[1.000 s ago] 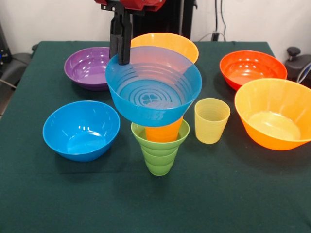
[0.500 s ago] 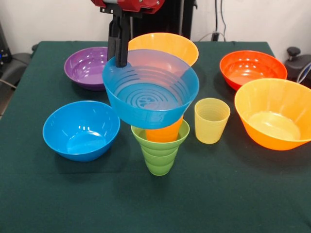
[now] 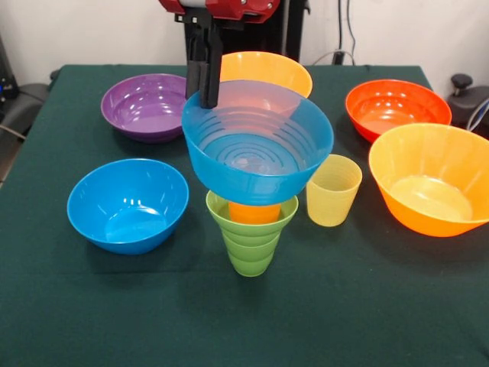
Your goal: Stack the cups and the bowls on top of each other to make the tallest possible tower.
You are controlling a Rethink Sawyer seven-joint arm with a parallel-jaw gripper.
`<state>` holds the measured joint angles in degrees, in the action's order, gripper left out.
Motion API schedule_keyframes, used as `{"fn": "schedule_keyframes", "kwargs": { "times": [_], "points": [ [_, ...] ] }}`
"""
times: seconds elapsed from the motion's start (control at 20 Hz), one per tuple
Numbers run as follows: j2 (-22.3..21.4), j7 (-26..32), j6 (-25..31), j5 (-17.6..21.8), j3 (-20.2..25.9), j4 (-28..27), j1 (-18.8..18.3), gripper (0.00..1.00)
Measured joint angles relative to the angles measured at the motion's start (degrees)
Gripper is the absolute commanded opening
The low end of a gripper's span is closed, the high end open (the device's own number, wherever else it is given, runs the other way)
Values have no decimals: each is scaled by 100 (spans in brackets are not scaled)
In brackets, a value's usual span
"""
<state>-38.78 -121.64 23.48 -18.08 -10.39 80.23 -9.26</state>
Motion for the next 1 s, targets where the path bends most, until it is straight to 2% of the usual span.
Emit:
{"fn": "schedule_keyframes", "kwargs": {
  "times": [1.0],
  "points": [
    [0, 0, -203, -14, -23, 186, 109, 0]
  ]
}}
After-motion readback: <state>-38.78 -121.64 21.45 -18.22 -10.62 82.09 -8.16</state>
